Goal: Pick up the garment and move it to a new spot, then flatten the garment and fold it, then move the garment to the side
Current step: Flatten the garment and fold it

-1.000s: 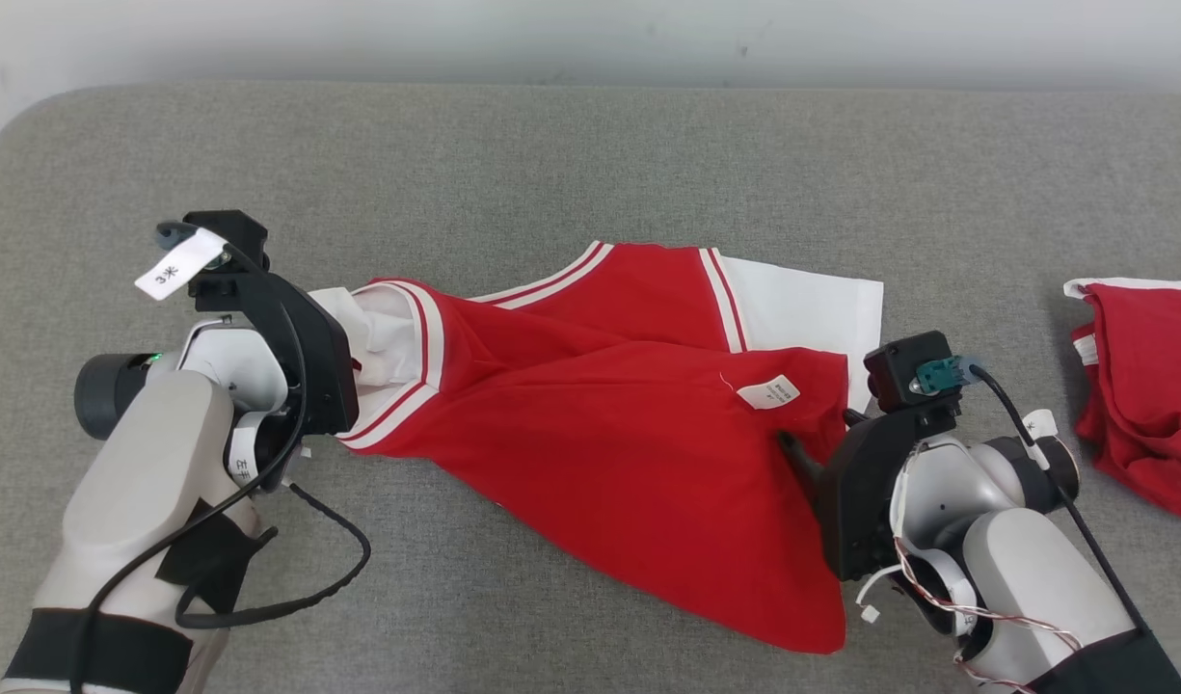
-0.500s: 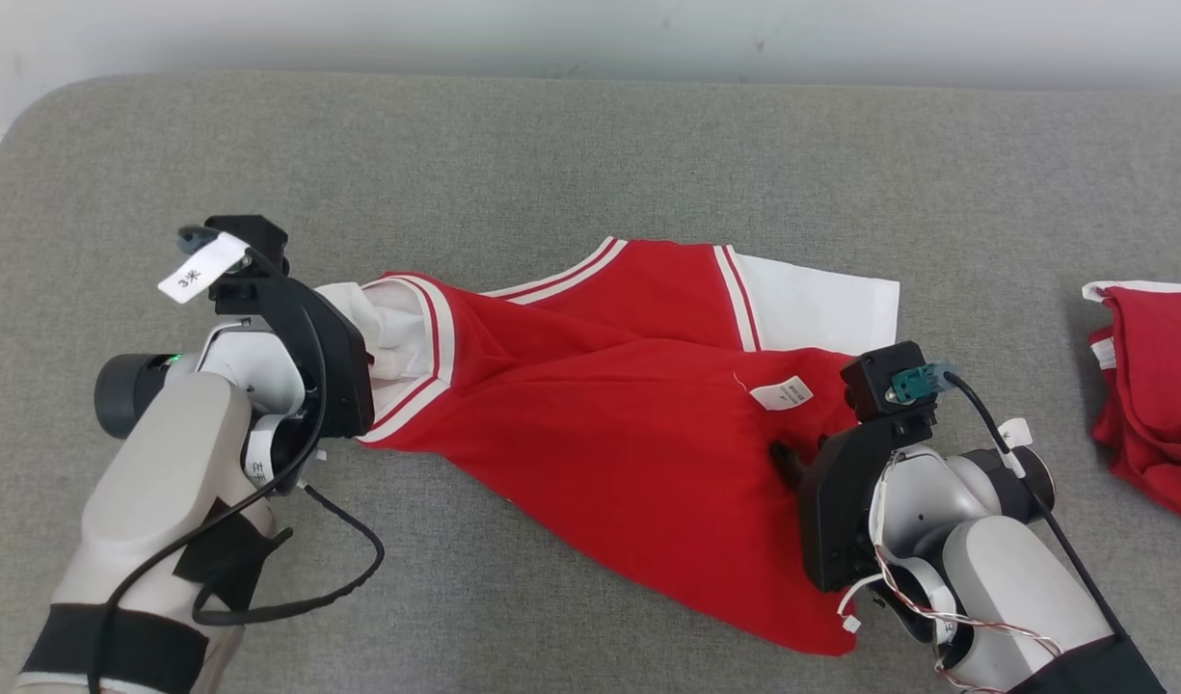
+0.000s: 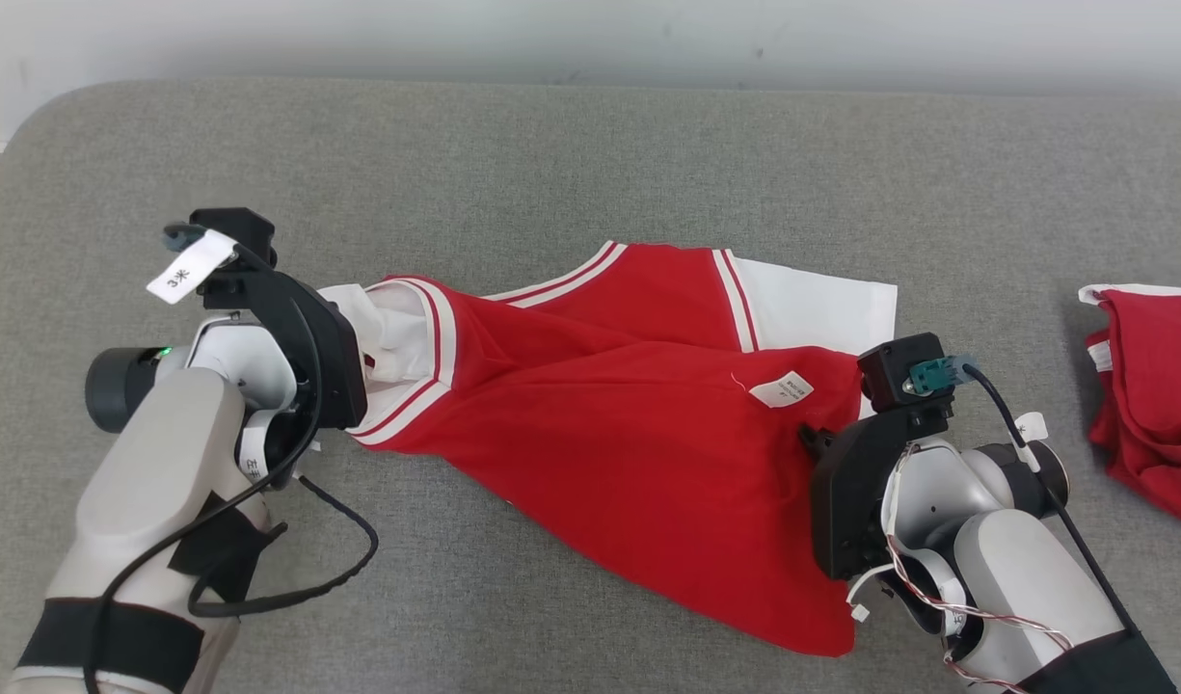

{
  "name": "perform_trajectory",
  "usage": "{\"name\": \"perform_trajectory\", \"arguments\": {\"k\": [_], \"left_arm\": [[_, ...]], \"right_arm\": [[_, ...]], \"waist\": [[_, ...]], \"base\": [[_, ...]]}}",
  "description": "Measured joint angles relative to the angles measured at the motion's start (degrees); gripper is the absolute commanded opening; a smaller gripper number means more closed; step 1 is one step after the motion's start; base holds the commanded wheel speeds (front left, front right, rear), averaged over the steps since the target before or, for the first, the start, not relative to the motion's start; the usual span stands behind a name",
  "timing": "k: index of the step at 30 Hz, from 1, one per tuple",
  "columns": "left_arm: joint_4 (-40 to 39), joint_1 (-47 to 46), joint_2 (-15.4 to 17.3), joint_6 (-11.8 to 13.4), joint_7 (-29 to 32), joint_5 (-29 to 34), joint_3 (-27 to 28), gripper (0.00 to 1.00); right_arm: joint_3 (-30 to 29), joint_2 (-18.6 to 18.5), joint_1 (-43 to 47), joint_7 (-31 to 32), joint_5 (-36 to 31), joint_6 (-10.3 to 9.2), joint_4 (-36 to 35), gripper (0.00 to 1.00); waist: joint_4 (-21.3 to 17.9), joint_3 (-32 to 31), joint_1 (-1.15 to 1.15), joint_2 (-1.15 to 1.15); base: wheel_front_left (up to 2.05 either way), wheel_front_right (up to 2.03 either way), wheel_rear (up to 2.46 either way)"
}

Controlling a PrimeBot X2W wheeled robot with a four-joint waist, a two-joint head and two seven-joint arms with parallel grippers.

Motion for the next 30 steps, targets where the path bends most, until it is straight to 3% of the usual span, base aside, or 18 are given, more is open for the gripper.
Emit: {"name": "perform_trajectory", "arguments": {"k": [5, 6, 7, 8, 23, 27, 30], "left_arm": [[0.71, -1.29, 0.21, 0.58, -1.05, 0.10, 0.24, 0.00], [0.91, -1.33, 0.30, 0.51, -1.05, 0.18, 0.08, 0.33], [1.09, -1.33, 0.33, 0.54, -1.15, 0.21, 0.07, 0.76], [1.23, -1.33, 0.43, 0.60, -1.23, 0.26, 0.04, 1.00], [4.03, -1.30, 3.27, 0.89, 0.29, 0.34, 0.48, 1.00], [4.28, -1.28, 2.33, -0.23, 0.60, -0.31, 0.63, 0.79], [4.41, -1.28, 1.68, -1.08, 0.85, -0.90, 1.00, 0.54]], "right_arm": [[-0.48, -0.01, -0.08, -0.46, -0.16, -0.07, 0.03, 0.00], [-0.49, -0.01, -0.07, -0.48, -0.18, -0.07, 0.04, 0.00], [-0.49, -0.03, -0.07, -0.48, -0.18, -0.07, 0.05, 0.00], [-0.47, -0.03, -0.05, -0.48, -0.18, -0.07, 0.07, 0.00], [0.23, 0.11, 0.07, -0.15, -0.18, -0.08, -0.48, 0.00], [0.14, -0.04, 0.08, -0.15, -0.18, -0.08, -0.49, 0.00], [0.15, -0.04, 0.08, -0.15, -0.18, -0.08, -0.48, 0.00]], "waist": [[-0.16, -0.37, 0.00, 0.00], [-0.18, -0.44, 0.00, 0.00], [-0.20, -0.49, 0.00, 0.00], [-0.22, -0.53, 0.00, 0.00], [-0.86, 0.32, 0.00, 0.00], [-1.10, 0.65, 0.00, 0.00], [-1.17, 0.71, 0.00, 0.00]], "base": [[0.00, 0.00, 0.00], [0.00, 0.00, 0.00], [0.00, 0.00, 0.00], [0.00, 0.00, 0.00], [0.00, 0.00, 0.00], [0.00, 0.00, 0.00], [0.00, 0.00, 0.00]]}}
